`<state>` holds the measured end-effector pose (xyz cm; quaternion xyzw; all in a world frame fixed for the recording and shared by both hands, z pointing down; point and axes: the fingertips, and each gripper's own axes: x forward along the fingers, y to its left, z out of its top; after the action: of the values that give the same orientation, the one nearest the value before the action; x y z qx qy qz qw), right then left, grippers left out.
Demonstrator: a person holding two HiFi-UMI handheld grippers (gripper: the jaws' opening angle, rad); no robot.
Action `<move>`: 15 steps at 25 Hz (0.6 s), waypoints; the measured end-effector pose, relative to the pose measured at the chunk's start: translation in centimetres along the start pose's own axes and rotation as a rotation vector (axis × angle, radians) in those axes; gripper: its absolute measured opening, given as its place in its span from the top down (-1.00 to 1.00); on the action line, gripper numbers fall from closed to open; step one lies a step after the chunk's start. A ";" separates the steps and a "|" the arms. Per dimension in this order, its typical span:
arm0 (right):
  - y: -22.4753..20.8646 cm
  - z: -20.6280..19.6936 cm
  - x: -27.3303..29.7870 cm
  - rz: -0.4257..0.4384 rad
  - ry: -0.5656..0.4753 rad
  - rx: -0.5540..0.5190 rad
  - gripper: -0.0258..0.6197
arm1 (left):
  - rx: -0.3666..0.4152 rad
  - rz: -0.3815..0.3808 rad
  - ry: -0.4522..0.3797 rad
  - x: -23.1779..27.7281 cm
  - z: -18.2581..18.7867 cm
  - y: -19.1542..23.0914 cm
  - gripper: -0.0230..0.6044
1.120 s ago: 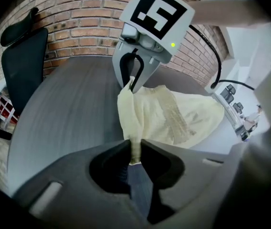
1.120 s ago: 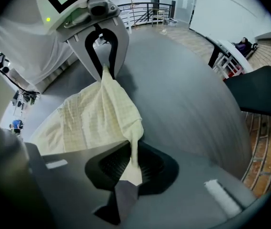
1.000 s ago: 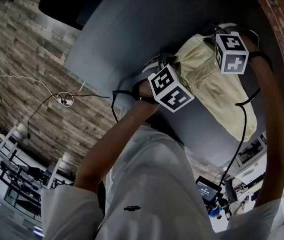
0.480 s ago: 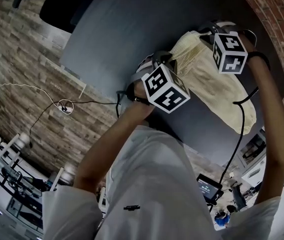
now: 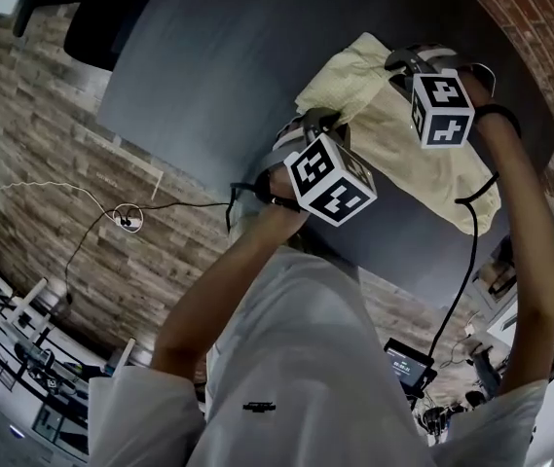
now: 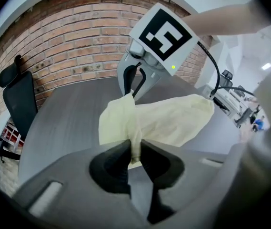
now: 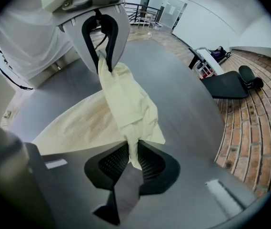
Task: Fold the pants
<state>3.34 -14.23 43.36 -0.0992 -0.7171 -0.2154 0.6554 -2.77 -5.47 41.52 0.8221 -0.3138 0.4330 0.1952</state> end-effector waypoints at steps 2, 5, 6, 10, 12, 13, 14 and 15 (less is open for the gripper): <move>1.2 -1.2 0.6 0.002 0.017 0.024 0.70 | 0.017 -0.004 0.015 1.0 -0.2 -1.4 0.74; 2.6 -2.9 1.3 -0.004 0.032 0.064 0.69 | 0.033 -0.020 0.036 2.5 -0.3 -3.3 0.74; 3.0 -3.4 1.6 -0.005 0.036 0.074 0.71 | 0.039 -0.029 0.041 3.0 -0.3 -3.9 0.74; 4.6 -4.9 2.8 0.004 0.064 0.107 0.73 | 0.056 -0.080 0.057 4.7 -0.3 -6.0 0.74; 5.3 -5.7 3.5 0.014 0.080 0.119 0.72 | 0.053 -0.100 0.067 5.5 -0.4 -7.0 0.73; 5.6 -5.9 3.8 0.023 0.085 0.127 0.70 | 0.053 -0.109 0.072 5.9 -0.4 -7.4 0.73; 6.0 -6.1 4.0 0.034 0.087 0.138 0.67 | 0.053 -0.122 0.078 6.2 -0.5 -7.8 0.73; 6.4 -6.2 4.2 0.048 0.086 0.153 0.58 | 0.055 -0.142 0.083 6.5 -0.7 -8.3 0.67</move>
<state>11.13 -11.90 48.90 -0.0566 -0.7002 -0.1481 0.6961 5.33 -1.25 46.87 0.8288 -0.2346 0.4600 0.2156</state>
